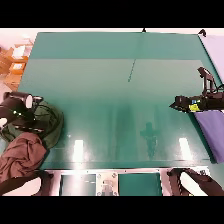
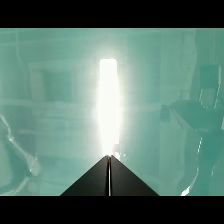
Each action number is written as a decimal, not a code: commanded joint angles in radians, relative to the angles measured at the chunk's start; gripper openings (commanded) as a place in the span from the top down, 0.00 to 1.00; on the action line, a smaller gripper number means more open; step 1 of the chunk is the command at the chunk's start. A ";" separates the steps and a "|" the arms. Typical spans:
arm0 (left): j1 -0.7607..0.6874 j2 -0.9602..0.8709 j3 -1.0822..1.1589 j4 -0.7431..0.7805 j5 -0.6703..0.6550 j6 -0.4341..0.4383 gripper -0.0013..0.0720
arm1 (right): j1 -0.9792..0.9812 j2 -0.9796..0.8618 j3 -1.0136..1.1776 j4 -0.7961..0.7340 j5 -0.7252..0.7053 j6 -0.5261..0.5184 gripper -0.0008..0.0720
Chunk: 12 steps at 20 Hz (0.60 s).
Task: Fold the shirts.
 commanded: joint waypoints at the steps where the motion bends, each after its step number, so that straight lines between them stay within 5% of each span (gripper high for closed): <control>1: 0.022 -0.092 -0.002 0.036 0.094 0.046 0.94 | 0.001 0.001 -0.001 0.000 0.000 0.000 0.96; 6: -0.013 -0.045 0.275 0.025 -0.063 0.073 0.95 | 0.001 0.001 -0.001 0.000 0.000 0.000 0.96; 12: -0.345 0.030 0.850 -0.225 -0.161 0.080 0.95 | 0.001 0.001 -0.001 0.000 0.000 0.000 0.96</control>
